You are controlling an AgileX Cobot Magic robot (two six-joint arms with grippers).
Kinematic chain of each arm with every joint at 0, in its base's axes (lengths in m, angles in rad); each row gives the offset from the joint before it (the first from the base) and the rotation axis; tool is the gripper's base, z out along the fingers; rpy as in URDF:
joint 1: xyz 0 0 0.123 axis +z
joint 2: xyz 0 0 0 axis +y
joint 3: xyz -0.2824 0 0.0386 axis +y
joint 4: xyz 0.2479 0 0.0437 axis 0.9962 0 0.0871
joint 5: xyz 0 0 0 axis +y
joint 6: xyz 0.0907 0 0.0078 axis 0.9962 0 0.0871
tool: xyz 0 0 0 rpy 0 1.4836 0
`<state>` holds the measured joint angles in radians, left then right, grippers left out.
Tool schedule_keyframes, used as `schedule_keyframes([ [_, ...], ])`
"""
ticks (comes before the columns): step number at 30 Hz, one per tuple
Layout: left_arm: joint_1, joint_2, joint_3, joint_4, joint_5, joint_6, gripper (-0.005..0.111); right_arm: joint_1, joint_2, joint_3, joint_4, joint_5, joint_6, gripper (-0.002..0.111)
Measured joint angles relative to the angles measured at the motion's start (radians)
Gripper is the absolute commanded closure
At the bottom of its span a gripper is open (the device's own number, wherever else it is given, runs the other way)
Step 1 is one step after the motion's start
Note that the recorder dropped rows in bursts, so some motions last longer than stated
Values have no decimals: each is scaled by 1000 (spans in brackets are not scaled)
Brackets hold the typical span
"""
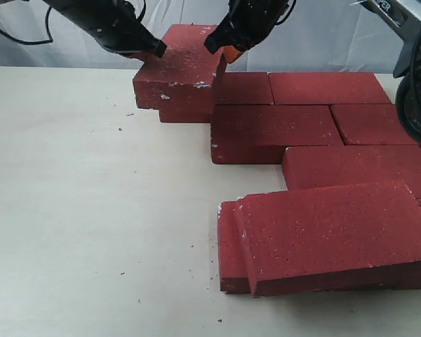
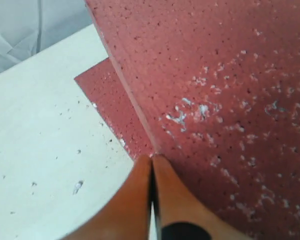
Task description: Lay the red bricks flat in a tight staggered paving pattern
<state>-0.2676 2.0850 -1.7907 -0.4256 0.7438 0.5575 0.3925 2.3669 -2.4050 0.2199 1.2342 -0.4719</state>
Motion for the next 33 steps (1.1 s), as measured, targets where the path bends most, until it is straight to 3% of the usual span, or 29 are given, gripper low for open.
schedule_keyframes([
  [11, 8, -287, 455, 15, -205, -19, 107, 124, -45, 0, -43, 7, 84, 109],
  [22, 58, -496, 858, -6, -421, -44, 107, 260, -45, 98, -62, 14, 106, 109],
  [33, 56, -515, 1121, -62, -636, -49, 107, 294, 18, 138, 6, -20, 98, 109],
])
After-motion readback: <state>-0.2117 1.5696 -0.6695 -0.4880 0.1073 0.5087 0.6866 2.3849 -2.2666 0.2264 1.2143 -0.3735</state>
